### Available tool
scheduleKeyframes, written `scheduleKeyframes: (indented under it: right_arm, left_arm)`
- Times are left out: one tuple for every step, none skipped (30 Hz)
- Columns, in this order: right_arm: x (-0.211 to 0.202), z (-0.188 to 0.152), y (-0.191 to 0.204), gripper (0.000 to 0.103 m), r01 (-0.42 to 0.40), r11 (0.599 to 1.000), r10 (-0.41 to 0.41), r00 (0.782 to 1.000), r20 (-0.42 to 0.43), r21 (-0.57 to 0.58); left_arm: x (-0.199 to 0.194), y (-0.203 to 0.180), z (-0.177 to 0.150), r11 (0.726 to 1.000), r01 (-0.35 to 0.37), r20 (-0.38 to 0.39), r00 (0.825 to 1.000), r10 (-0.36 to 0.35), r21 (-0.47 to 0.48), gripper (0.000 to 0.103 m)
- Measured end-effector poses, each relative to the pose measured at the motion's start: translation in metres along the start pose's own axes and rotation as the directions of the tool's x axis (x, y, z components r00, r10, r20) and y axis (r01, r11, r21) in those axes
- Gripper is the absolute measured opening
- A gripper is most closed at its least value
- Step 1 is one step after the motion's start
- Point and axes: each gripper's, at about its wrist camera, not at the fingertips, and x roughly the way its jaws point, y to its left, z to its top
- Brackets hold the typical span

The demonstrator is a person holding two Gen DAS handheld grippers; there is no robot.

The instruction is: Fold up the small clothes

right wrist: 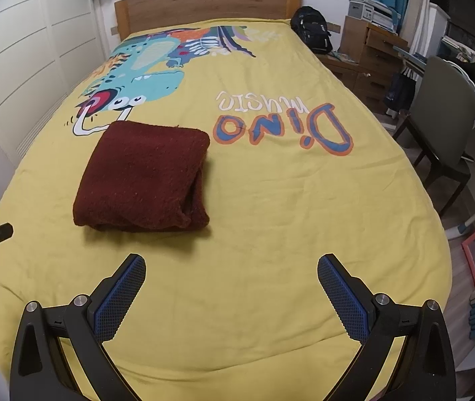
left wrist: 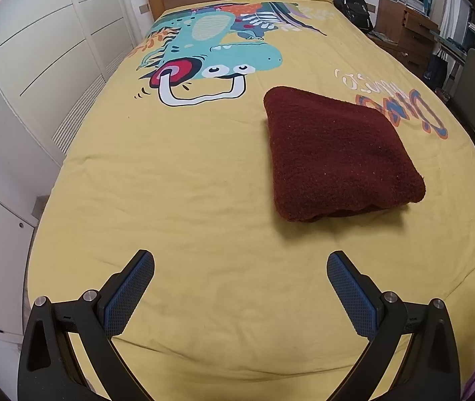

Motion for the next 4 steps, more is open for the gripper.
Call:
scheduleKeyframes:
  right_arm:
    - [0.0002, -0.0001, 0.0005, 0.102, 0.001, 1.000, -0.001, 1.000, -0.002, -0.001]
    - [0.0003, -0.0001, 0.0012, 0.102, 0.002, 1.000, -0.002, 1.000, -0.003, -0.003]
    - [0.0003, -0.0001, 0.0014, 0.102, 0.002, 1.000, -0.002, 1.000, -0.003, -0.003]
    - [0.0004, -0.0001, 0.0015, 0.102, 0.001, 1.000, -0.001, 1.000, -0.003, -0.002]
  left_arm:
    - [0.0000, -0.0008, -0.0004, 1.000, 0.002, -0.002, 1.000, -0.002, -0.002, 0.102]
    - [0.0003, -0.0009, -0.0004, 1.000, 0.002, -0.005, 1.000, -0.002, -0.006, 0.102]
    - [0.0005, -0.0005, -0.0004, 1.000, 0.002, -0.006, 1.000, -0.002, -0.009, 0.102]
    - [0.0008, -0.0006, -0.0004, 1.000, 0.003, -0.007, 1.000, -0.003, -0.009, 0.102]
